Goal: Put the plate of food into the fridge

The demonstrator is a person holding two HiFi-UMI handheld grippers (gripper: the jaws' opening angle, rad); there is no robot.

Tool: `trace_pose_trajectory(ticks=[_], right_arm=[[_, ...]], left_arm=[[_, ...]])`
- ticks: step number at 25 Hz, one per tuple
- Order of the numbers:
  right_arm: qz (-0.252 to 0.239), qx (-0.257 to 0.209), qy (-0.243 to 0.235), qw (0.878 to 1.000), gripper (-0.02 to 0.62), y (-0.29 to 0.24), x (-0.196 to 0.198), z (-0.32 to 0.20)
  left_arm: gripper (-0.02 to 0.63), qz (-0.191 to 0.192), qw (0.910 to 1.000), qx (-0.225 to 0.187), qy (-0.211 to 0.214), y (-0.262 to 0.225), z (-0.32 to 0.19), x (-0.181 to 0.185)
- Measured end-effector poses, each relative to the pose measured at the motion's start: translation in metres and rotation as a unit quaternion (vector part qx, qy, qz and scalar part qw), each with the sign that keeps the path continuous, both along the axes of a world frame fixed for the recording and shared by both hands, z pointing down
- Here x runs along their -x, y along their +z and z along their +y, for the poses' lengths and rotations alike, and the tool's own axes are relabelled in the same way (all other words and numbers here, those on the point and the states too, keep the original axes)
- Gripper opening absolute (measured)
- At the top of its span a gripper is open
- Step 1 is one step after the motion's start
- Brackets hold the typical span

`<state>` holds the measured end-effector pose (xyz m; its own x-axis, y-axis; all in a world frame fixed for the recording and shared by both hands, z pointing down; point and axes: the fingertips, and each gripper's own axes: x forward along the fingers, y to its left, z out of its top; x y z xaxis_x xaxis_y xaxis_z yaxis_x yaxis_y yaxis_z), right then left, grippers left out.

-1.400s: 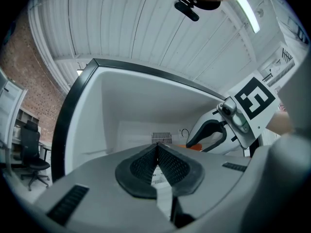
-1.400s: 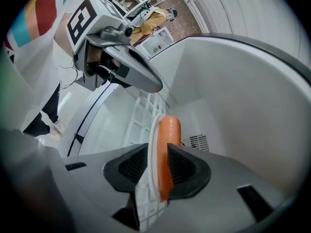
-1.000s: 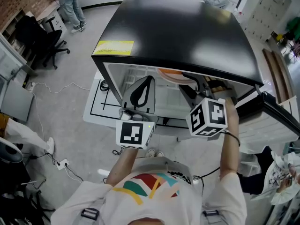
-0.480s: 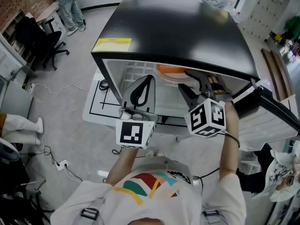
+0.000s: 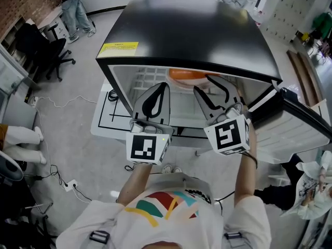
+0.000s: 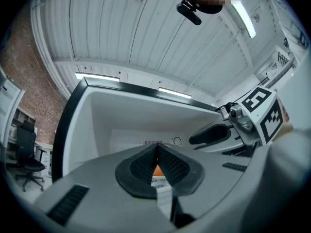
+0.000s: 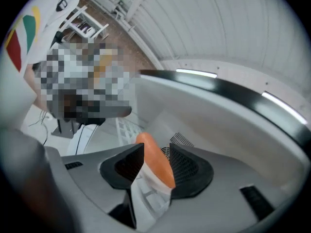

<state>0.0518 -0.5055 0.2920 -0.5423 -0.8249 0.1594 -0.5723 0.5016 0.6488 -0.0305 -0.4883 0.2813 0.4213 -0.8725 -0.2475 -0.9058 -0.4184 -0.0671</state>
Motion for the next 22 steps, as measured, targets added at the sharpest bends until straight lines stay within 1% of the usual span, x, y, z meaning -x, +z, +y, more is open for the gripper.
trace_pose_trajectory(ticks=[3,6,8,9,10,11,13,16,19,20,21,22], right_arm=[[-0.089,-0.03,0.021,0.995,0.16,-0.025,-0.01,0.006],[-0.189,-0.029,0.043,0.981,0.16,-0.04,-0.019,0.012],[-0.227,-0.029,0.052,0.972,0.158,-0.044,-0.021,0.018],[-0.24,-0.035,0.059,0.968,0.131,-0.045,-0.022,0.021],[-0.249,-0.042,0.067,0.965,0.055,-0.046,-0.023,0.025],[-0.257,-0.048,0.075,0.962,0.0,-0.045,-0.024,0.028],[-0.274,-0.045,0.081,0.957,0.0,-0.042,-0.024,0.034],[-0.306,-0.023,0.087,0.948,0.0,-0.032,-0.028,0.044],[-0.351,-0.004,0.104,0.93,0.0,-0.022,-0.037,0.051],[-0.357,-0.003,0.107,0.928,0.0,-0.019,-0.038,0.053],[-0.354,-0.006,0.11,0.929,0.0,-0.016,-0.038,0.056],[-0.343,-0.011,0.114,0.932,0.0,-0.012,-0.037,0.058]], left_arm=[[0.006,0.001,1.0,-0.002,0.003,-0.003,0.002,-0.003],[0.006,0.002,1.0,-0.004,0.007,-0.006,0.003,-0.006],[0.006,0.002,0.9999,-0.006,0.01,-0.008,0.004,-0.008],[0.006,0.002,0.9999,-0.007,0.011,-0.01,0.005,-0.009],[0.006,0.002,0.9999,-0.008,0.012,-0.011,0.006,-0.01],[0.006,0.001,0.9999,-0.009,0.013,-0.013,0.007,-0.011],[0.006,0.001,0.9998,-0.012,0.014,-0.016,0.009,-0.01],[0.006,0.002,0.9998,-0.013,0.011,-0.019,0.012,-0.007],[0.006,0.004,0.9999,-0.011,0.011,-0.018,0.016,-0.004],[0.006,0.003,0.9999,-0.009,0.011,-0.017,0.018,-0.002],[0.006,0.001,0.9999,-0.008,0.011,-0.015,0.02,-0.001],[0.006,-0.003,0.9999,-0.006,0.01,-0.012,0.022,0.0]])
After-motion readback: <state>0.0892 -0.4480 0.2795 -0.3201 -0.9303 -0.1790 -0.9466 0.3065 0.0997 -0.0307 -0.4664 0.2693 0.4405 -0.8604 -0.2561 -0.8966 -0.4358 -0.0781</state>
